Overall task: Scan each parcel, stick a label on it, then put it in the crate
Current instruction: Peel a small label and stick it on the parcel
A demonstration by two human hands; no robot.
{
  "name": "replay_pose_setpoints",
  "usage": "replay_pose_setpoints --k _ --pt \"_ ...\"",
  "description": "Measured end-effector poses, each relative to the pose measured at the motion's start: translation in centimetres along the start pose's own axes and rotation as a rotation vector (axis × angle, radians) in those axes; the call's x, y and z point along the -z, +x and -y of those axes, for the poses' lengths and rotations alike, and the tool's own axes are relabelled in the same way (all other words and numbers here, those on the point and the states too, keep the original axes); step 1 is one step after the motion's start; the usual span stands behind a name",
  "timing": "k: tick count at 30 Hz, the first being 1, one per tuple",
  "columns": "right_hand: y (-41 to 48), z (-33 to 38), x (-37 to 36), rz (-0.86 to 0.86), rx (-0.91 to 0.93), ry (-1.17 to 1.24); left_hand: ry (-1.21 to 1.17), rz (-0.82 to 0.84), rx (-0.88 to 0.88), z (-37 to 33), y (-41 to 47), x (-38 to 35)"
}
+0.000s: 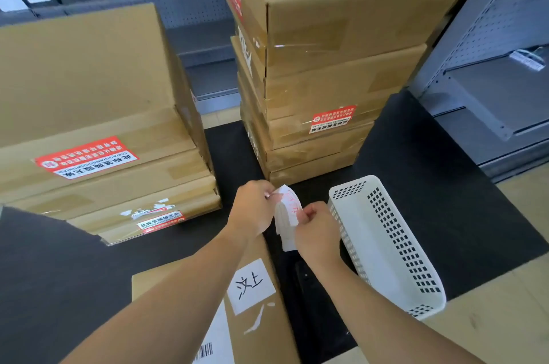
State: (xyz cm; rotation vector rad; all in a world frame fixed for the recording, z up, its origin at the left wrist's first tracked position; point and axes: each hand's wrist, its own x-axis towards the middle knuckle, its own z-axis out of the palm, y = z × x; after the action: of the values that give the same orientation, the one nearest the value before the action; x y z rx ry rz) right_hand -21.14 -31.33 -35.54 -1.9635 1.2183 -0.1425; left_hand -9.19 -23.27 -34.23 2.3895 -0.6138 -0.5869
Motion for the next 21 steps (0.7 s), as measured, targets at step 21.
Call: replay_pose_setpoints --k 21 --pt "-22.9 26.0 24.8 0.381 0.666 0.688 -0.751 -0.33 -0.254 -14.1 -29.9 33.2"
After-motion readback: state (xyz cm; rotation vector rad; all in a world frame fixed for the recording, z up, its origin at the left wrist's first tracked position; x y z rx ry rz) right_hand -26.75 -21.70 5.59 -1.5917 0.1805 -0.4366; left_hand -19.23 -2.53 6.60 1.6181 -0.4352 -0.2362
